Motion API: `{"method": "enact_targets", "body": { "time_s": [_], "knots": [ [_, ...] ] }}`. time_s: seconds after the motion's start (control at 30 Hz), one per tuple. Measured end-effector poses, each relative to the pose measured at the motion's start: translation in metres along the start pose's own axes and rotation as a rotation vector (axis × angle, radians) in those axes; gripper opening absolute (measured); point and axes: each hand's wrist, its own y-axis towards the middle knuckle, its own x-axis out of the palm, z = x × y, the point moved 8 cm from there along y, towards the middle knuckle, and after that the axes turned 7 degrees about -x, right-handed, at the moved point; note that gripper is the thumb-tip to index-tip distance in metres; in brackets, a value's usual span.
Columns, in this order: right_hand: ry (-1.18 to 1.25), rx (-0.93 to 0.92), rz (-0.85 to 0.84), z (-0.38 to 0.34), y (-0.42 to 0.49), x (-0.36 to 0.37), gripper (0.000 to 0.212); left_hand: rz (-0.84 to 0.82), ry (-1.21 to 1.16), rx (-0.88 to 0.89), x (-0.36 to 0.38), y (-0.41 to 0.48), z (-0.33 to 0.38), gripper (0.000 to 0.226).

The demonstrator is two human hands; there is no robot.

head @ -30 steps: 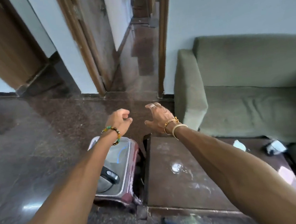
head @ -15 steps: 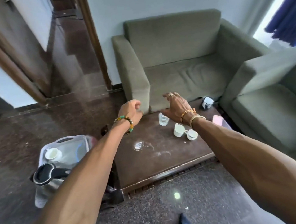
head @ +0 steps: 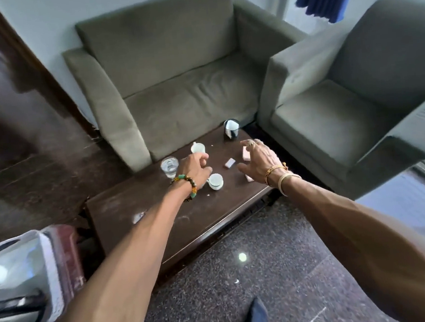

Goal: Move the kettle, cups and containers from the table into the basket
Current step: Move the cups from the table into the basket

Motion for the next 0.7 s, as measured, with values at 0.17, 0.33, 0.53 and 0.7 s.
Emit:
{"method": "enact_targets", "body": {
  "time_s": [0.17, 0.33, 0.53, 0.7],
  "knots": [
    [0.016, 0.015, 0.026, 0.053, 0.008, -0.027, 0.068, 0.005, 0.035, 0.004, 0.034, 0.009, 0.04, 0.039],
    [0.052, 0.028, 0.053, 0.086, 0.023, -0.049, 0.067, -0.007, 0.043, -0.003, 0.049, 0.027, 0.073, 0.037],
    [0.058, 0.078, -0.022, 0.109, 0.037, -0.023, 0.066, -0.059, 0.083, -0.005, 0.075, 0.053, 0.077, 0.037],
    [0.069, 0.112, -0.074, 0.123, 0.067, 0.001, 0.068, -0.12, 0.05, -0.027, 0.089, 0.097, 0.071, 0.039]
  ]
}}
